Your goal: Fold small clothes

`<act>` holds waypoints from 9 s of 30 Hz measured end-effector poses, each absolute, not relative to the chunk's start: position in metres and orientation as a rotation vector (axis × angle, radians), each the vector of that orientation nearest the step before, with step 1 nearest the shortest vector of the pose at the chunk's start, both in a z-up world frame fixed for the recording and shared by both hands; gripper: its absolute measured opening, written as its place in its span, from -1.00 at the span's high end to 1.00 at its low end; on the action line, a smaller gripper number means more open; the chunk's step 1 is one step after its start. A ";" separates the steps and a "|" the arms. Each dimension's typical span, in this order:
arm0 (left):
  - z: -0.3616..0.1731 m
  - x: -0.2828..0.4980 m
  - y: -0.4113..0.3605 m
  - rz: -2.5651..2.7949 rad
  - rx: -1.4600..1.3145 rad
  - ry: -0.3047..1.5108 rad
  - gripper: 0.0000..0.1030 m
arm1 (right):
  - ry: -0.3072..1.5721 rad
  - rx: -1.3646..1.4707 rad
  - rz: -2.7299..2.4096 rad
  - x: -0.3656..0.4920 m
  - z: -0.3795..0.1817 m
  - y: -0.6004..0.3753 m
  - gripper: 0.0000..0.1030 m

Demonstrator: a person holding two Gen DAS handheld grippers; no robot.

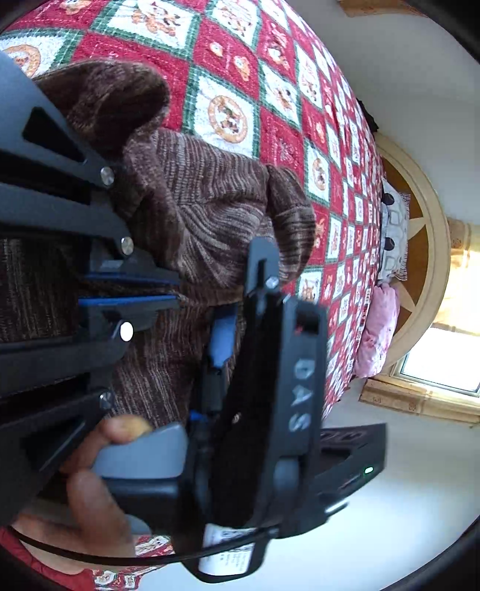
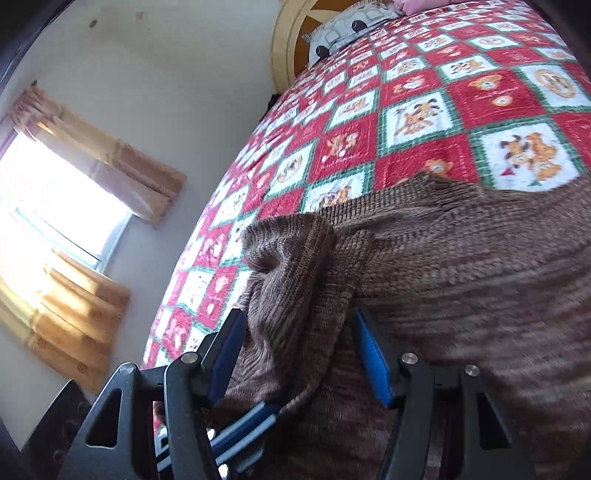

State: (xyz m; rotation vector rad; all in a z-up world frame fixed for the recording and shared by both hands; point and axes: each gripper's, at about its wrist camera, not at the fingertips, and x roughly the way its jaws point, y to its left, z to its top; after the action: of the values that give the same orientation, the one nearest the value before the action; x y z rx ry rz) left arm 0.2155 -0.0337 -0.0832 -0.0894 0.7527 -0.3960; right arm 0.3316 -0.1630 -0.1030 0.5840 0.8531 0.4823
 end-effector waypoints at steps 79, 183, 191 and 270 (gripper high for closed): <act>-0.053 0.155 -0.066 -0.622 0.163 0.683 0.68 | 0.809 0.508 0.330 0.272 -0.077 -0.297 -0.03; -0.089 0.216 0.015 -0.272 -0.174 0.858 -0.47 | 0.913 0.184 0.335 0.365 -0.080 -0.179 0.65; -0.090 0.213 0.011 -0.248 -0.130 0.850 -0.54 | 0.931 0.200 0.314 0.396 -0.102 -0.170 0.67; -0.097 0.275 0.024 -0.432 -0.264 0.937 -0.34 | 0.757 0.443 0.092 0.215 -0.111 -0.319 0.23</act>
State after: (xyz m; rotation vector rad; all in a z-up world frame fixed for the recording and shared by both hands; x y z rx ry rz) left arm 0.2747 0.0240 -0.0968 -0.2640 0.9367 -0.4319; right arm 0.2149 -0.3188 -0.1109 0.4426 0.7571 0.0922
